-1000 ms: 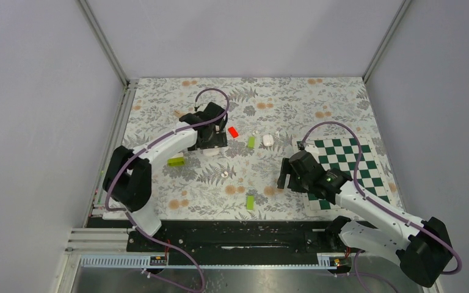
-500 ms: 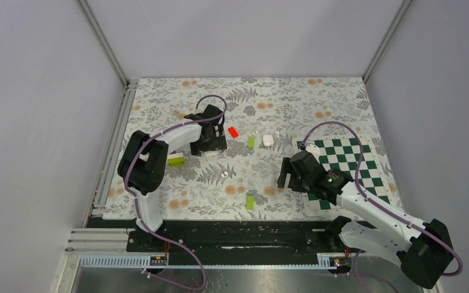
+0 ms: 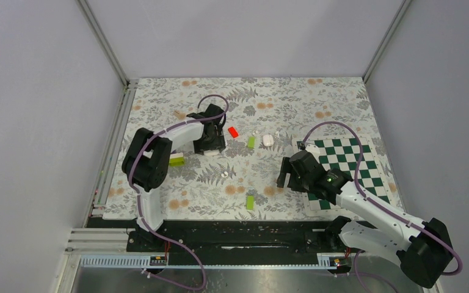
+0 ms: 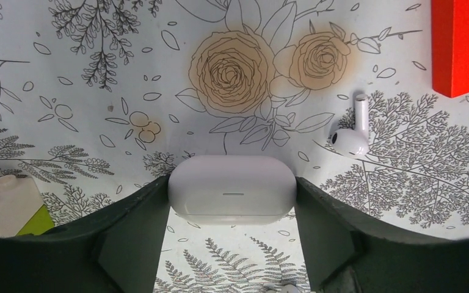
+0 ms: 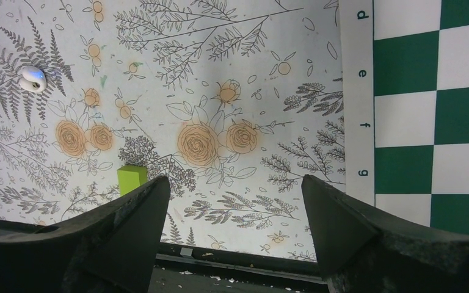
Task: Insert the wireless bluetooth earbuds into the charging case
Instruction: Pick up the charging case from the center of the board.
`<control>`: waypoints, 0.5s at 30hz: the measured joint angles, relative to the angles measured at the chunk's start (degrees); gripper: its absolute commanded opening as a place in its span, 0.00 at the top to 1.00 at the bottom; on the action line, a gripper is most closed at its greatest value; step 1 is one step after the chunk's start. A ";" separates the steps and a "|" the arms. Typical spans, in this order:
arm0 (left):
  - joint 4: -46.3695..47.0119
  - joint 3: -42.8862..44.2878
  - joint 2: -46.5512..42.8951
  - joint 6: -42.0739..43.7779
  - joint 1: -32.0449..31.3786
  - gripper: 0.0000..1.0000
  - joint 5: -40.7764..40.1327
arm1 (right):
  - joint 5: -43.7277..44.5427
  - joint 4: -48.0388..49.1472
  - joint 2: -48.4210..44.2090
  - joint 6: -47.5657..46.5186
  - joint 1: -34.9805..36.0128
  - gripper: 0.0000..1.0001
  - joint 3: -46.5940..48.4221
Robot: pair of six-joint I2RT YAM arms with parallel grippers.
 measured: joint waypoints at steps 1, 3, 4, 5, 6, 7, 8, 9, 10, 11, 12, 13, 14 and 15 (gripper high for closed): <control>0.02 -0.02 -0.09 0.11 0.00 0.35 0.31 | 0.00 0.09 0.00 0.07 0.00 0.13 0.00; 0.85 -0.76 -0.76 0.37 0.02 0.35 1.03 | 0.00 0.26 0.04 0.13 0.00 0.13 0.00; 1.68 -1.75 -1.57 0.50 0.07 0.36 1.66 | 0.00 0.37 0.11 0.17 0.00 0.13 0.00; 1.99 -2.64 -2.47 0.59 0.09 0.36 2.51 | 0.00 0.52 0.17 0.24 0.00 0.13 0.00; 2.25 -3.76 -3.65 0.79 -0.02 0.36 3.28 | 0.00 0.59 0.26 0.26 0.00 0.13 0.02; 2.40 -4.87 -5.03 1.09 -0.20 0.36 4.09 | 0.00 0.55 0.42 0.26 0.00 0.13 0.11; 2.36 -5.99 -6.75 1.38 -0.50 0.36 4.83 | 0.00 0.52 0.61 0.26 0.00 0.13 0.35; 2.32 -6.69 -8.15 1.57 -0.85 0.36 5.44 | 0.00 0.57 0.79 0.26 0.00 0.13 0.61; 2.49 -7.67 -10.14 1.88 -1.36 0.36 6.23 | 0.00 0.61 0.94 0.26 0.00 0.13 0.94; 2.56 -8.59 -12.22 2.16 -1.95 0.37 7.21 | 0.00 0.66 1.03 0.28 0.00 0.13 1.31; 2.64 -9.33 -14.19 2.47 -2.54 0.38 8.28 | 0.00 0.76 1.07 0.28 0.00 0.13 1.57; 3.06 -10.14 -16.26 2.75 -3.13 0.38 9.75 | 0.00 1.05 1.11 0.33 0.00 0.12 1.88; 3.56 -11.02 -18.32 3.13 -3.63 0.38 11.41 | 0.00 1.14 1.16 0.42 0.00 0.12 2.21; 4.31 -12.15 -20.48 3.58 -4.11 0.38 13.51 | -0.02 1.42 1.18 0.61 0.00 0.12 2.58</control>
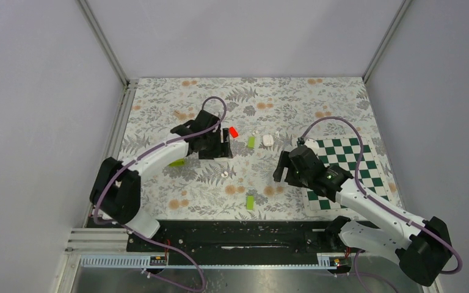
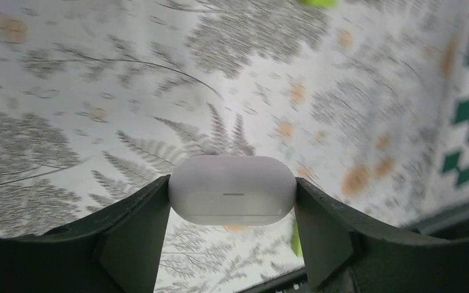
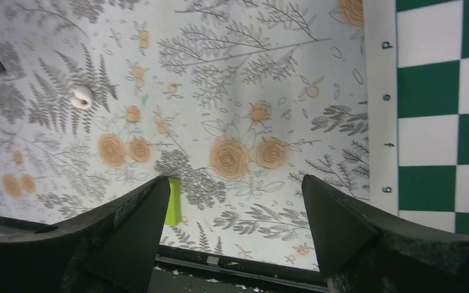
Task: Insert the wireless bluetooth earbuds into the charging case
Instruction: Pick up the charging case from the center of the board, then pass from the left arm to the right
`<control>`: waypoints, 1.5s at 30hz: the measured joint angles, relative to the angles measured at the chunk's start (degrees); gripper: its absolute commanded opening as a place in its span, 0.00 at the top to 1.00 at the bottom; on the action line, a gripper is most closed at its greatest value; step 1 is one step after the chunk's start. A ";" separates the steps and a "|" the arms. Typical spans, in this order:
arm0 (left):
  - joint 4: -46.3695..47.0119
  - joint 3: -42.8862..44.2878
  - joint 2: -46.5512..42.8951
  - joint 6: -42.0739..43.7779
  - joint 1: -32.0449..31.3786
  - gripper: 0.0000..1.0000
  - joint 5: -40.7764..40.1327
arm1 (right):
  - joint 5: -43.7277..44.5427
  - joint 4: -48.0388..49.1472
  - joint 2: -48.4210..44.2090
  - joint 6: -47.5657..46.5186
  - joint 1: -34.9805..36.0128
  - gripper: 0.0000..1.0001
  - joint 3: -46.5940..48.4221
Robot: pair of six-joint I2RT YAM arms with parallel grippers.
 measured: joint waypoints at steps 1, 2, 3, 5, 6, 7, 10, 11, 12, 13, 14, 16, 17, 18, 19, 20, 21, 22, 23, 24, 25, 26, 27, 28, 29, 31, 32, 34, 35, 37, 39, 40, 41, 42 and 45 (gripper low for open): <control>0.50 -0.87 -1.66 0.42 -0.46 0.38 1.92 | -0.07 0.68 -0.02 0.24 0.00 0.12 0.24; 1.20 -1.86 -3.23 0.81 -0.79 0.38 4.02 | -0.33 1.51 -0.11 0.52 0.00 0.12 0.48; 1.88 -2.84 -4.61 1.25 -1.03 0.38 6.10 | -0.76 2.67 -0.26 0.96 0.00 0.11 0.68; 2.95 -4.87 -7.37 2.64 -1.27 0.38 10.05 | -1.25 4.37 -0.81 2.19 0.02 0.10 0.94; 2.95 -5.49 -8.52 3.58 -1.38 0.38 11.39 | -1.29 5.20 -1.20 3.37 0.00 0.10 1.22; 2.86 -5.68 -9.35 4.44 -1.49 0.38 12.17 | -1.38 5.55 -1.40 4.37 0.00 0.10 1.57; 3.17 -5.73 -11.37 7.02 -1.81 0.38 14.34 | -3.26 8.33 -1.51 8.59 -0.59 0.12 2.82; 3.28 -5.73 -11.91 7.67 -1.92 0.38 15.10 | -4.98 10.03 -1.31 10.58 -1.09 0.13 3.04; 3.45 -5.73 -12.33 8.20 -2.05 0.38 15.91 | -6.73 11.80 -0.85 12.61 -1.64 0.15 3.19; 3.67 -5.73 -12.66 8.70 -2.27 0.38 16.59 | -8.76 13.53 -0.04 14.73 -2.25 0.18 3.37; 3.82 -5.73 -12.76 9.22 -2.49 0.38 16.96 | -10.75 15.45 1.09 16.90 -2.86 0.21 3.48; 4.11 -5.73 -12.90 10.19 -3.06 0.38 17.29 | -14.75 19.19 4.00 20.55 -3.78 0.23 3.58; 4.22 -5.73 -13.05 10.82 -3.48 0.38 17.31 | -16.59 20.74 5.49 22.27 -4.09 0.22 3.61; 4.37 -5.73 -13.35 11.67 -4.04 0.38 17.33 | -18.34 22.21 7.15 23.80 -4.31 0.22 3.65; 4.44 -5.73 -13.73 12.35 -4.39 0.38 17.35 | -19.98 23.43 8.72 24.98 -4.44 0.22 3.85; 4.48 -5.75 -14.25 13.07 -4.72 0.38 17.49 | -21.22 24.35 9.90 25.88 -4.44 0.22 3.98; 4.55 -5.77 -14.99 13.88 -5.07 0.38 17.68 | -22.60 25.11 10.91 26.73 -4.48 0.22 4.26; 4.55 -5.77 -15.85 14.60 -5.35 0.38 17.97 | -23.87 25.79 11.69 27.47 -4.48 0.22 4.63; 4.68 -5.77 -16.83 15.34 -5.51 0.38 18.36 | -24.63 26.51 12.20 28.02 -4.48 0.23 4.94; 4.85 -5.79 -17.55 15.82 -5.57 0.38 18.75 | -25.64 27.32 12.66 28.52 -4.48 0.23 5.25; 5.38 -5.95 -18.43 16.44 -5.64 0.38 19.28 | -26.69 28.30 13.09 29.11 -4.50 0.24 5.57; 5.81 -6.21 -19.23 16.96 -5.79 0.38 19.67 | -27.58 29.44 13.51 29.66 -4.50 0.25 5.77; 6.01 -6.40 -19.76 17.27 -5.88 0.38 19.98 | -28.61 30.64 13.88 30.08 -4.52 0.26 5.84; 6.08 -6.60 -20.28 17.66 -6.05 0.38 20.31 | -29.46 31.58 14.25 30.40 -4.52 0.26 5.84; 6.12 -6.62 -20.46 17.99 -6.29 0.39 20.57 | -30.18 32.24 14.60 30.71 -4.52 0.28 5.84; 6.21 -6.62 -20.48 18.49 -6.95 0.39 20.96 | -32.35 34.10 15.74 31.21 -4.52 0.29 5.84; 6.16 -6.62 -20.48 18.64 -7.21 0.39 21.00 | -33.44 35.21 16.44 31.50 -4.52 0.29 5.84; 6.21 -6.62 -20.48 18.93 -7.65 0.39 21.11 | -35.50 36.79 17.70 31.78 -4.52 0.29 5.88; 6.19 -6.62 -20.48 19.02 -7.76 0.39 21.14 | -36.28 37.00 18.16 31.78 -4.52 0.31 6.01; 6.21 -6.62 -20.48 19.23 -7.85 0.39 21.11 | -38.53 37.27 19.43 31.74 -4.52 0.35 6.73; 6.19 -6.62 -20.48 19.50 -7.85 0.39 21.07 | -40.39 38.40 20.31 31.82 -4.52 0.40 6.99; 6.19 -6.62 -20.48 19.65 -7.85 0.39 21.05 | -41.27 39.08 20.65 32.09 -4.52 0.41 6.99; 6.21 -6.62 -20.48 19.80 -7.85 0.39 20.96 | -42.27 39.98 21.03 32.59 -4.52 0.41 6.97; 6.19 -6.62 -20.48 19.93 -7.85 0.39 20.92 | -43.04 41.03 21.33 33.11 -4.52 0.42 6.95; 5.81 -6.62 -20.48 20.46 -7.87 0.39 20.70 | -45.44 43.87 22.36 33.99 -4.46 0.42 6.82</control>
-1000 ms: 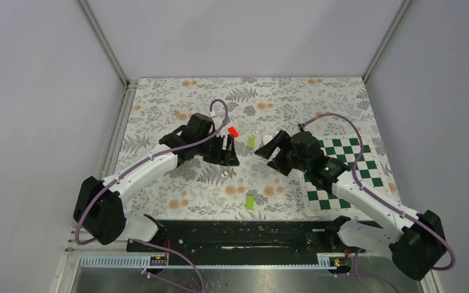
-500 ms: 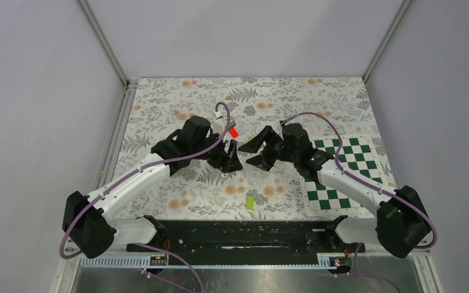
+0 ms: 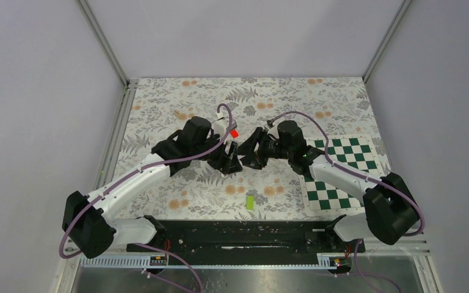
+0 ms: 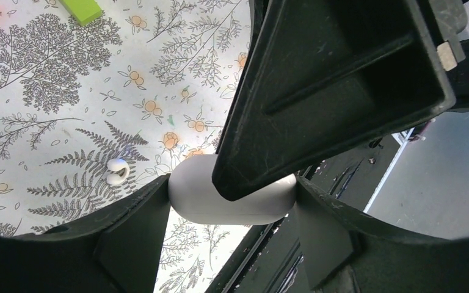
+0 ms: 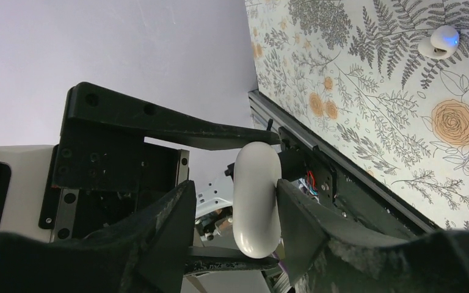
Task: Insert the wireless bluetooth earbuds into the charging case
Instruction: Pass from the left arm to the right
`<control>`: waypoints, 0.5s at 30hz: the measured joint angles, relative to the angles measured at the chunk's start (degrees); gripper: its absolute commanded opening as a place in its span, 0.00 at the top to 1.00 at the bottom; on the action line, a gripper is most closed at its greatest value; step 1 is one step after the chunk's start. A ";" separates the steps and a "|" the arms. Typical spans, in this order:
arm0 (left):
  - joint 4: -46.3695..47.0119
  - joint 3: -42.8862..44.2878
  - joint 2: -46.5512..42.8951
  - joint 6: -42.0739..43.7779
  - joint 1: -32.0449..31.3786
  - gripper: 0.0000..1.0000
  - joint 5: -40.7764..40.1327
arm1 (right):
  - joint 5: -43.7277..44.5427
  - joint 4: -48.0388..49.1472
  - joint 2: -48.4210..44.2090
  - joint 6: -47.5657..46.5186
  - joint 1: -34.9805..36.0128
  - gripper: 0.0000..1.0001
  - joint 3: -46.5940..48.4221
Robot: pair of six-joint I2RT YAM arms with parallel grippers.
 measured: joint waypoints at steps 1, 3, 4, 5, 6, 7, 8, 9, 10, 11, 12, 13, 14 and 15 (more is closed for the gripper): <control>-0.11 0.00 0.00 0.20 0.00 0.39 -0.09 | -0.66 0.50 0.39 0.04 -0.02 0.44 -0.02; -0.61 0.00 0.00 0.70 -0.09 0.39 -0.20 | -1.92 1.11 1.20 0.00 -0.02 0.49 -0.11; -0.92 0.02 0.00 0.94 -0.15 0.39 -0.26 | -2.58 1.31 1.64 0.00 -0.02 0.53 -0.11; -1.16 0.09 0.00 1.14 -0.20 0.39 -0.37 | -3.17 1.62 2.14 -0.04 -0.02 0.56 -0.20; -1.38 0.15 0.00 1.27 -0.20 0.39 -0.44 | -3.74 1.86 2.60 0.00 -0.02 0.59 -0.31; -1.51 0.24 -0.02 1.38 -0.20 0.39 -0.46 | -4.28 2.19 3.04 0.07 -0.02 0.64 -0.50; -1.53 0.31 -0.02 1.53 -0.20 0.38 -0.50 | -4.70 2.32 3.37 0.15 -0.02 0.68 -0.57; -1.62 0.44 -0.02 1.66 -0.24 0.36 -0.68 | -5.11 2.49 3.72 0.26 -0.02 0.73 -0.61; -2.01 0.57 -0.02 1.84 -0.24 0.34 -0.81 | -5.53 3.17 4.02 0.42 -0.04 0.79 -0.70; -2.29 0.66 -0.02 1.97 -0.24 0.33 -0.94 | -5.64 3.45 4.15 0.46 -0.04 0.85 -0.72; -2.43 0.68 -0.04 2.03 -0.26 0.31 -1.07 | -5.84 3.78 4.33 0.52 -0.04 0.90 -0.76; -2.62 0.74 -0.04 2.08 -0.28 0.27 -1.20 | -6.05 4.22 4.55 0.61 -0.04 0.95 -0.85; -2.95 0.92 -0.04 2.14 -0.31 0.23 -1.42 | -6.25 4.68 4.76 0.81 -0.04 0.99 -0.90; -3.13 1.03 -0.04 2.19 -0.31 0.18 -1.49 | -6.56 5.14 4.94 1.09 -0.04 1.00 -0.96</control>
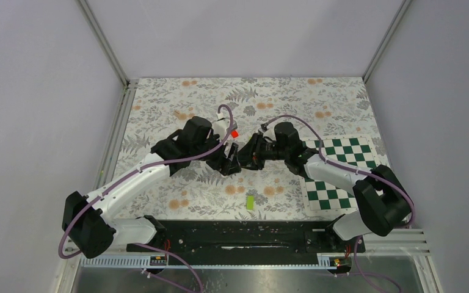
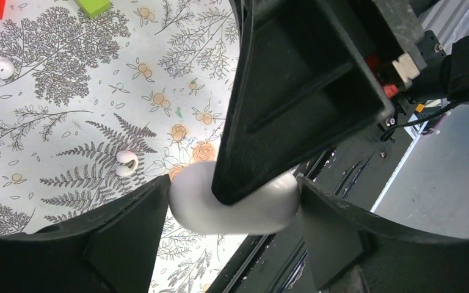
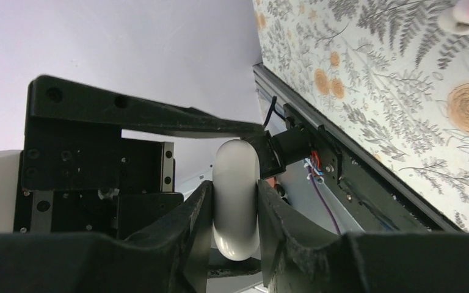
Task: Insert the wireless bluetooth earbuds into the charging case
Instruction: Pass from the left arm to the right
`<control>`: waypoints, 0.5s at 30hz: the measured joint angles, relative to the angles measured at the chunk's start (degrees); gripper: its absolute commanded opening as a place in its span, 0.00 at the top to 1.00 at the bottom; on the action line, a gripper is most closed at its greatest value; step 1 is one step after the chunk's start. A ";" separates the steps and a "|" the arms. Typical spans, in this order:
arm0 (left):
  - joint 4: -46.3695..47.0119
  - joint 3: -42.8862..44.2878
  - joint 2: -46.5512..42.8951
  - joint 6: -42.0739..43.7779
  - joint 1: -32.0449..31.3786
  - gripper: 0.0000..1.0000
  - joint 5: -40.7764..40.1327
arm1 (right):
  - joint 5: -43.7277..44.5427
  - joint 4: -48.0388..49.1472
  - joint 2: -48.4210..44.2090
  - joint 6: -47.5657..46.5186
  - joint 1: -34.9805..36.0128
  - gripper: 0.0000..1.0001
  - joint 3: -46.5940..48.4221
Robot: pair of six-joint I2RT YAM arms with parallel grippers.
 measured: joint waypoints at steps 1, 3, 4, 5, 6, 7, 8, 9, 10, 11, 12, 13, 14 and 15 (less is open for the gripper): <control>0.04 0.04 -0.04 -0.02 0.00 0.08 -0.17 | -0.44 0.81 0.15 0.57 0.00 1.00 -0.11; 0.09 0.24 -0.02 -0.04 -0.20 0.02 -0.57 | -1.29 2.80 0.28 1.57 0.26 1.00 -0.26; 0.15 0.33 -0.02 0.11 -0.26 0.01 -0.68 | -1.62 3.61 0.28 1.97 0.37 1.00 -0.31; 0.17 0.44 -0.02 0.00 -0.33 0.01 -0.87 | -1.81 4.50 0.28 2.34 0.42 1.00 -0.42; 0.13 0.59 -0.02 -0.11 -0.35 0.01 -1.11 | -1.86 5.09 0.28 2.62 0.42 1.00 -0.57; 0.13 0.68 -0.02 -0.20 -0.35 0.01 -1.36 | -1.81 5.66 0.28 2.82 0.42 1.00 -0.81; 0.09 0.87 -0.02 -0.24 -0.37 0.01 -1.73 | -1.77 6.05 0.28 3.08 0.39 1.00 -1.07; 0.04 1.09 -0.02 -0.24 -0.37 0.01 -2.12 | -1.68 6.19 0.28 3.21 0.35 1.00 -1.44; -0.15 1.40 -0.02 -0.26 -0.37 0.01 -2.67 | -1.42 6.27 0.28 3.37 0.17 1.00 -1.90; -0.44 1.79 -0.04 -0.26 -0.37 0.01 -3.21 | -1.29 6.25 0.26 3.45 0.02 1.00 -2.32; -1.01 2.29 -0.13 -0.28 -0.37 0.01 -4.02 | -0.98 6.08 0.15 3.45 -0.26 1.00 -2.89; -1.36 2.62 -0.33 -0.28 -0.37 0.01 -4.57 | -0.28 5.64 -0.13 3.39 -0.57 1.00 -3.43; -1.81 3.02 -0.76 -0.28 -0.37 0.01 -5.29 | 0.39 4.76 -0.72 3.13 -1.20 1.00 -4.24; -2.43 3.34 -1.46 -0.28 -0.37 0.01 -6.08 | 1.25 3.78 -1.46 2.80 -1.77 1.00 -4.85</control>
